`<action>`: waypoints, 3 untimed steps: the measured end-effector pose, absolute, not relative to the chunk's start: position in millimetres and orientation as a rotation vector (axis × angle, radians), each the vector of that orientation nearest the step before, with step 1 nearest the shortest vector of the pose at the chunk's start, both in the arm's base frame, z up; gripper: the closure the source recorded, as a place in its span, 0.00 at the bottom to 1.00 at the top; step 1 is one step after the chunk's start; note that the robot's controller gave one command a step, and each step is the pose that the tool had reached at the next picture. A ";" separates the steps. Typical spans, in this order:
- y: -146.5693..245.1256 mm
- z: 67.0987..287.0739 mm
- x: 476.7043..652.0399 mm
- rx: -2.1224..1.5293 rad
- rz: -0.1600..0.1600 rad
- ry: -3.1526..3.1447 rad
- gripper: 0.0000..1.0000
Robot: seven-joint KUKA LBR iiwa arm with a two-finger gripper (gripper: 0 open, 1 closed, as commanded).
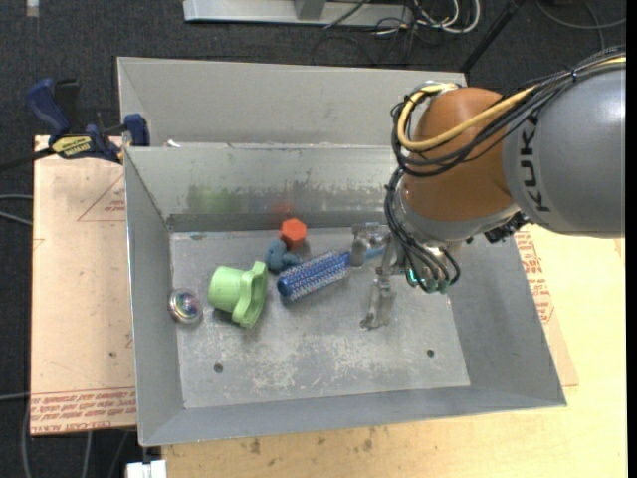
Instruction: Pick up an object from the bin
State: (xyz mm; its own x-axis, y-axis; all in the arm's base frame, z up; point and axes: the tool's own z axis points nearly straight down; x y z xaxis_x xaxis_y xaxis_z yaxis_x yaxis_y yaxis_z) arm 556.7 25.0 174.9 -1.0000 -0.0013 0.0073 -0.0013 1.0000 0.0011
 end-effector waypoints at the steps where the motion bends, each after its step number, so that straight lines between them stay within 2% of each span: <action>1: 47.8 67.4 612.5 0.180 -0.003 -3.140 0.00; 2: 46.1 101.0 611.0 0.435 -0.001 -3.117 0.00; 3: 25.1 100.0 613.9 0.509 0.000 -3.104 0.00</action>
Offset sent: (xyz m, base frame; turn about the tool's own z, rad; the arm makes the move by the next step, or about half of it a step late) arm 0.0549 0.0214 -0.1049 -0.1142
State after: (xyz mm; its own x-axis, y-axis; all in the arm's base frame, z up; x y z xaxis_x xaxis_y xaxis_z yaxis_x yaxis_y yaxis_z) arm 613.9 25.1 100.0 -0.9477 -0.3191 -0.0038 -0.3191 0.9477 -0.0004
